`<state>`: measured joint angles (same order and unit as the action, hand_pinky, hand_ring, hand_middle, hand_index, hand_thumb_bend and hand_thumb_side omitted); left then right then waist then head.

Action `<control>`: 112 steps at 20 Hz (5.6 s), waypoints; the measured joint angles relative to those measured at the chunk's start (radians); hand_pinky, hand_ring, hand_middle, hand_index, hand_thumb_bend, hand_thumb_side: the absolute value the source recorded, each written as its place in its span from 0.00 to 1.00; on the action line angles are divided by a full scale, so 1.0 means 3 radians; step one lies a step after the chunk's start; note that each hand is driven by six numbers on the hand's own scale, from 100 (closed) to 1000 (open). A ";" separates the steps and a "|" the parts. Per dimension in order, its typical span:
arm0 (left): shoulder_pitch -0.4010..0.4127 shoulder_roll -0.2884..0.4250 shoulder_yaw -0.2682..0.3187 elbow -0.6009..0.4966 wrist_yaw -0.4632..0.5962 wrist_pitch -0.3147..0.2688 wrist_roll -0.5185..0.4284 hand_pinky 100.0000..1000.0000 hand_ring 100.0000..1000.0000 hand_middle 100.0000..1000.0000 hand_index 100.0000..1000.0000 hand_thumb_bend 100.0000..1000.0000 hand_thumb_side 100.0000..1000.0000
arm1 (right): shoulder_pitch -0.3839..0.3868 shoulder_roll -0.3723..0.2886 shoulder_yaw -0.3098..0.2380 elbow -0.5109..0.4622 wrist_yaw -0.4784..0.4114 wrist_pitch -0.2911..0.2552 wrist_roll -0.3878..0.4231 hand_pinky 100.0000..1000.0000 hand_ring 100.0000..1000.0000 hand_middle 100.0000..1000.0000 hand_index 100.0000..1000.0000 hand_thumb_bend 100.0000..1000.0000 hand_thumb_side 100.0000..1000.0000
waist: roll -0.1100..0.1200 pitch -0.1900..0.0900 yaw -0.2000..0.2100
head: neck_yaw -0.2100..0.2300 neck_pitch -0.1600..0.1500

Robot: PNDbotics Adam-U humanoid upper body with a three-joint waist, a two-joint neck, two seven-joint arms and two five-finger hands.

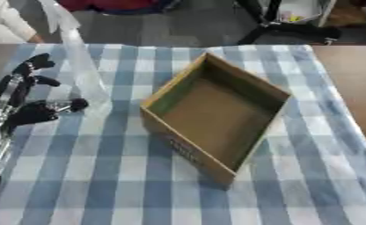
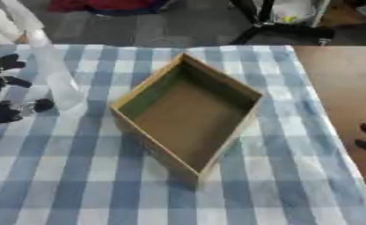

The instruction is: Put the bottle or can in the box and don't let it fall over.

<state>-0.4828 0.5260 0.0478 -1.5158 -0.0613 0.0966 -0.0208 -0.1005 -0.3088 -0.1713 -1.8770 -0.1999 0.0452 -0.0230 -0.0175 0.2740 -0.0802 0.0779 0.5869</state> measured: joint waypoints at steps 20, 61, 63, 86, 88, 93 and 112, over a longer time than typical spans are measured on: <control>-0.0347 -0.0088 -0.0108 0.0424 -0.0112 0.0019 -0.0016 1.00 0.64 0.81 0.94 1.00 0.23 | -0.0015 0.0022 0.0020 0.0002 0.0004 0.0009 0.0026 0.80 0.90 1.00 0.85 0.00 0.73 | -0.0005 0.0032 -0.0023 | 0.0061 0.0003; -0.0696 -0.0235 -0.0169 0.0838 -0.0358 0.0118 0.0010 1.00 0.64 0.80 0.90 1.00 0.25 | -0.0048 0.0076 0.0040 0.0042 0.0035 0.0031 0.0053 0.80 0.90 1.00 0.85 0.00 0.75 | -0.0002 0.0111 -0.0063 | 0.0106 -0.0058; -0.0714 -0.0236 -0.0170 0.0841 -0.0367 0.0118 0.0009 1.00 0.64 0.80 0.90 1.00 0.25 | -0.0048 0.0076 0.0040 0.0043 0.0035 0.0032 0.0055 0.80 0.90 1.00 0.86 0.00 0.75 | -0.0002 0.0113 -0.0063 | 0.0111 -0.0059; -0.0783 -0.0300 -0.0187 0.0946 -0.0348 0.0145 0.0086 1.00 0.61 0.76 0.74 0.87 0.05 | -0.0049 0.0106 0.0040 0.0061 0.0039 0.0029 0.0075 0.81 0.90 1.00 0.86 0.00 0.75 | -0.0012 0.0133 -0.0068 | 0.0117 -0.0062; -0.0797 -0.0315 -0.0187 0.0961 -0.0324 0.0150 0.0104 1.00 0.60 0.76 0.73 0.84 0.02 | -0.0049 0.0107 0.0040 0.0061 0.0039 0.0029 0.0075 0.81 0.90 1.00 0.86 0.00 0.75 | -0.0014 0.0133 -0.0068 | 0.0117 -0.0062; -0.0801 -0.0321 -0.0187 0.0983 -0.0261 0.0161 0.0138 1.00 0.59 0.74 0.65 0.69 0.00 | -0.0049 0.0110 0.0040 0.0062 0.0039 0.0030 0.0076 0.81 0.90 1.00 0.86 0.00 0.76 | -0.0025 0.0136 -0.0062 | 0.0118 -0.0062; -0.0802 -0.0321 -0.0188 0.0985 -0.0010 0.0091 0.0146 1.00 0.56 0.68 0.23 0.15 0.00 | -0.0048 0.0121 0.0040 0.0063 0.0039 0.0034 0.0083 0.81 0.90 1.00 0.86 0.00 0.76 | -0.0035 0.0140 -0.0054 | 0.0119 -0.0062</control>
<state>-0.7234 0.4296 -0.0086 -1.2202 -0.0643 0.1238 0.0230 -0.1150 -0.2726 -0.1593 -1.8581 -0.1883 0.0555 0.0020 -0.0280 0.3159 -0.0965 0.1136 0.5683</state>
